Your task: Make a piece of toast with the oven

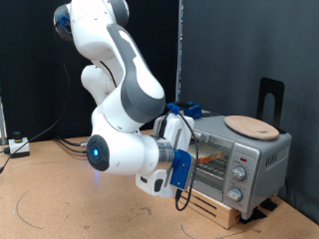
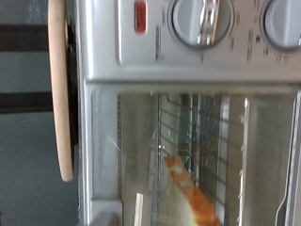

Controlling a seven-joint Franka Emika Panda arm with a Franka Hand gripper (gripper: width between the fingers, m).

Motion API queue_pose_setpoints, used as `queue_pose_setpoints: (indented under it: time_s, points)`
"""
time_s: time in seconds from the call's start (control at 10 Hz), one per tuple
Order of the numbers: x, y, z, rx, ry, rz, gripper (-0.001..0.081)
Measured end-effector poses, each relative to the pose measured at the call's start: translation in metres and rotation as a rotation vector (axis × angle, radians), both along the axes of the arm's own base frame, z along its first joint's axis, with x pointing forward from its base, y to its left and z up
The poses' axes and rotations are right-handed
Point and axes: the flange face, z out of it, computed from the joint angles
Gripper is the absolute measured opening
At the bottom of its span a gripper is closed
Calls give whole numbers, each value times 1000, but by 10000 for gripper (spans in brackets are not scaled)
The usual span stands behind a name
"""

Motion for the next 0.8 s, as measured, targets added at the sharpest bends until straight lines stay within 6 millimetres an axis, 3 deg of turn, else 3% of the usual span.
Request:
queue_pose_setpoints:
  time_s: [0.3,0.7,0.8]
  points:
    - [26,-6,-25,-14,-14,-32,807]
    - [39,-16,-82,-60,17,-39,807]
    - [45,-15,-87,-62,10,-46,807]
